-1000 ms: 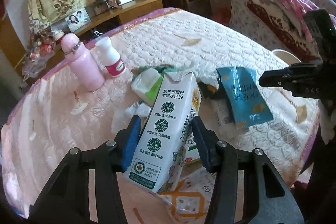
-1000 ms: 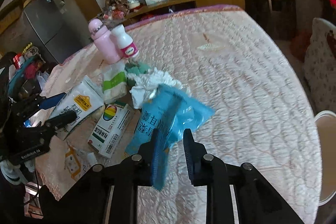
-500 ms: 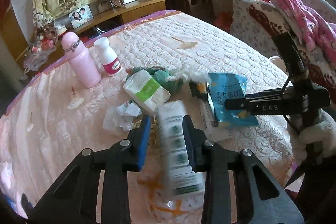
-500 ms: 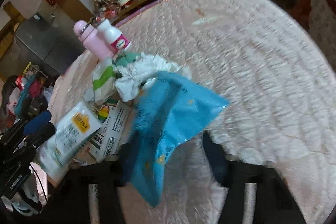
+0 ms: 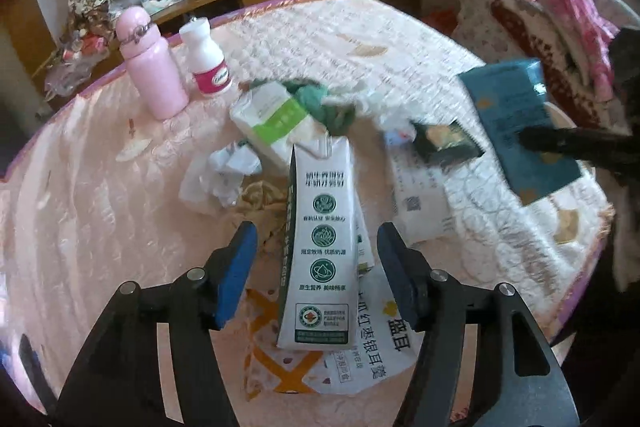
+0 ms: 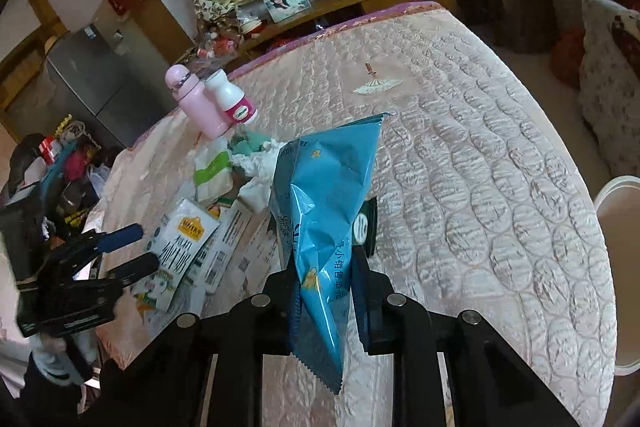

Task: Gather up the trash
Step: 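Carry the carton and blue bag with both tools over the white bucket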

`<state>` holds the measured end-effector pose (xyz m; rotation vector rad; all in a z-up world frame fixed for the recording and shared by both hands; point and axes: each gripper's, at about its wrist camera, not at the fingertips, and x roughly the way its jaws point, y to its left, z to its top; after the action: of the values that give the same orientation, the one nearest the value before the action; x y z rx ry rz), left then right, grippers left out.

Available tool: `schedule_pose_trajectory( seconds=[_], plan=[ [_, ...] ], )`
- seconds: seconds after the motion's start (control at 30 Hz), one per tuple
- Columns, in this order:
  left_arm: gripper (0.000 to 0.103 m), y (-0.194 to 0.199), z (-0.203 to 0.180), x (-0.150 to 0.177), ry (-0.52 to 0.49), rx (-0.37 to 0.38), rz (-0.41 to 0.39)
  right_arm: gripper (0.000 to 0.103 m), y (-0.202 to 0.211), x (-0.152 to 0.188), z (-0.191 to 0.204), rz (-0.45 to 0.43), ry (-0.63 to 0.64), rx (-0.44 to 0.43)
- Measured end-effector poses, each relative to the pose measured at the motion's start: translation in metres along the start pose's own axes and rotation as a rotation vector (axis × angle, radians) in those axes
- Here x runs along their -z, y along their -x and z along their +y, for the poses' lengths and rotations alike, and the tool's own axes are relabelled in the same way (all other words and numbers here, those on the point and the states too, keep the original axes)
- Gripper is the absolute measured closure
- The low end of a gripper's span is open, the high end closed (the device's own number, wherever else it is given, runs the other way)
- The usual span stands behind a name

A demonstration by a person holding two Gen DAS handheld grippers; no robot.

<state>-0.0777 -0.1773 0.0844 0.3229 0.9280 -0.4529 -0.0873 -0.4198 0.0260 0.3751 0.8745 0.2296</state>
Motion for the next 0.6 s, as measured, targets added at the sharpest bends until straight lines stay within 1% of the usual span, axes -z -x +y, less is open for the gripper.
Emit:
schedule_pose_trajectory(
  seconds=[0.1,0.13,0.17,0.27,0.37,0.53,0.6],
  plan=[
    [0.043,-0.011,-0.002,0.002,0.005,-0.043,0.030,0.082,0.005,0.003,0.001,0.000,0.005,-0.017],
    [0.051,-0.012,-0.003,0.003,0.010,-0.045,0.024,0.082,0.008,0.004,0.001,-0.001,0.010,-0.017],
    [0.063,-0.011,-0.003,0.002,0.016,-0.043,0.022,0.082,0.010,0.004,0.000,-0.002,0.011,-0.017],
    [0.063,-0.005,-0.003,-0.002,0.045,-0.002,0.015,0.082,0.019,0.005,-0.006,-0.010,0.007,-0.011],
    [0.063,0.007,-0.014,-0.010,0.030,0.008,-0.017,0.082,0.029,0.004,-0.015,-0.025,0.000,-0.001],
    [0.063,0.024,-0.044,-0.030,0.013,0.074,-0.062,0.082,0.049,0.002,-0.035,-0.043,-0.021,0.042],
    [0.063,0.028,-0.063,-0.040,-0.001,0.106,-0.081,0.082,0.058,0.002,-0.046,-0.052,-0.033,0.059]
  ],
)
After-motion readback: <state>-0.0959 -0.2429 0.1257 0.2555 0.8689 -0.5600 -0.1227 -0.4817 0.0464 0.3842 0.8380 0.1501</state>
